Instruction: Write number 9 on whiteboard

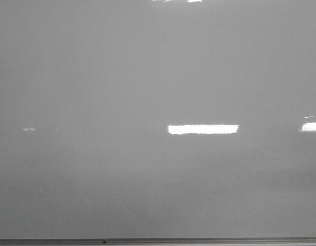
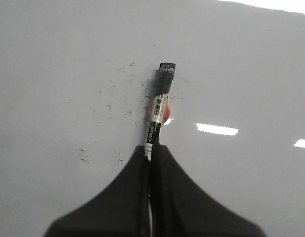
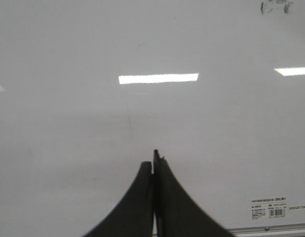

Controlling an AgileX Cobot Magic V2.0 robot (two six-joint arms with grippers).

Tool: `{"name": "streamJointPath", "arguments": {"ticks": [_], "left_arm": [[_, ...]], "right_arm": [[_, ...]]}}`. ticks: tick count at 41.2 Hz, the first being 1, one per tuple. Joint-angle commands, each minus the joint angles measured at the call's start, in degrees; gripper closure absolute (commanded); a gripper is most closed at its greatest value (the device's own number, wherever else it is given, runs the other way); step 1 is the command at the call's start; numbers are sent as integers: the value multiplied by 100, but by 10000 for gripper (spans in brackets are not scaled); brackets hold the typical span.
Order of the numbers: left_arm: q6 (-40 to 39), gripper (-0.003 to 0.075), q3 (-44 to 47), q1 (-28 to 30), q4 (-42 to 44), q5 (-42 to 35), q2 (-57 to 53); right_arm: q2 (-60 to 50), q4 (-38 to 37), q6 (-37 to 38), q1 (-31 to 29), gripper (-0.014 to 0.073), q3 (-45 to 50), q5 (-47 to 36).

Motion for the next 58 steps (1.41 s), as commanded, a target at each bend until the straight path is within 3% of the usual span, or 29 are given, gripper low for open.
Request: {"name": "streamJointPath", "arguments": {"ticks": [1, 58], "left_arm": [[-5, 739, 2, -10, -58, -447, -103], [-5, 739, 2, -10, -2, -572, -103]], "right_arm": [[-109, -63, 6, -29, 662, -23, -413], [-109, -63, 6, -29, 662, -23, -467]]}}
